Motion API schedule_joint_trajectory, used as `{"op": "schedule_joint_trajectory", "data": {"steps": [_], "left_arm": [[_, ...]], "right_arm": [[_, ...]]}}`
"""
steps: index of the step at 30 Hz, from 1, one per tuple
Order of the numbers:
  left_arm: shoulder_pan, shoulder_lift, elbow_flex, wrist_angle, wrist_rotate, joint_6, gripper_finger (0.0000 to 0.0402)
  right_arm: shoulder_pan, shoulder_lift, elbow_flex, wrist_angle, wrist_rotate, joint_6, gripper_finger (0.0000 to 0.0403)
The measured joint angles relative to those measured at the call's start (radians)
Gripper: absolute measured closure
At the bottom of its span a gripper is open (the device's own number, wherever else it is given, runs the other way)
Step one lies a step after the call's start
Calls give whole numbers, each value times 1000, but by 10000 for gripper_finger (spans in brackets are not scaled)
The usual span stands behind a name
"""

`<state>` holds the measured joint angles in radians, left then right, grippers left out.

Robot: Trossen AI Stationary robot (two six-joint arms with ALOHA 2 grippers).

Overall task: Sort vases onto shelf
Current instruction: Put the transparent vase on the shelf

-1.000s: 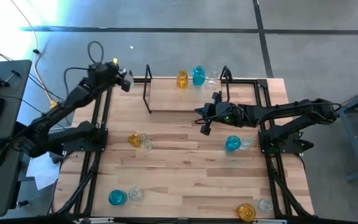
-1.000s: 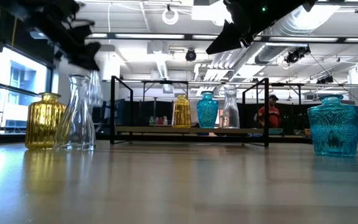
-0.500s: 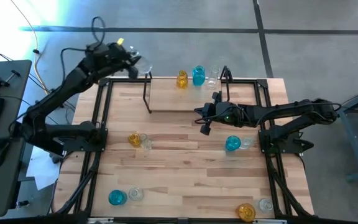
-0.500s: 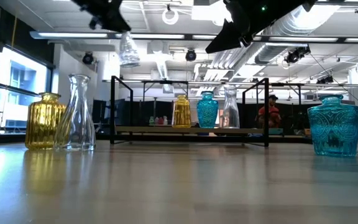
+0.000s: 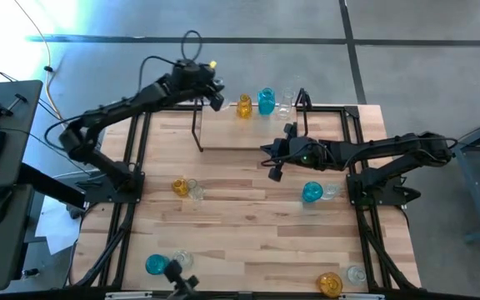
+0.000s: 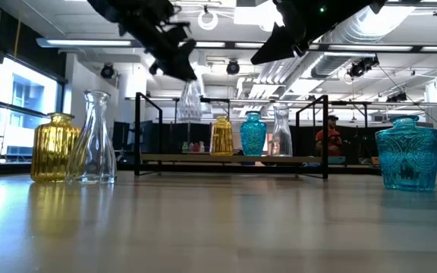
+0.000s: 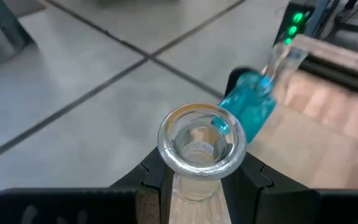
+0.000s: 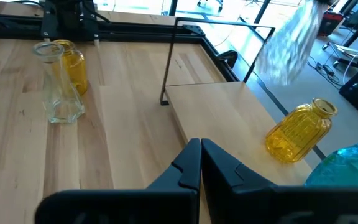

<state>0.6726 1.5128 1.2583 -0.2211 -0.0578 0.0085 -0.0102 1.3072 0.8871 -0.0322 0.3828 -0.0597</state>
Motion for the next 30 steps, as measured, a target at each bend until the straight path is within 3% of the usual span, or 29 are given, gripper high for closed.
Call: {"op": "schedule_joint_trajectory", "data": {"steps": [11, 21, 30], "left_arm": [[-8, 158, 0, 66, -60, -32, 314], [-12, 178, -1, 29, -143, -25, 314], [-12, 178, -48, 60, -135, -49, 314]], "right_arm": [[48, 0, 0, 0, 31, 0, 403], [57, 0, 0, 0, 34, -5, 403], [57, 0, 0, 0, 35, -8, 403]]}}
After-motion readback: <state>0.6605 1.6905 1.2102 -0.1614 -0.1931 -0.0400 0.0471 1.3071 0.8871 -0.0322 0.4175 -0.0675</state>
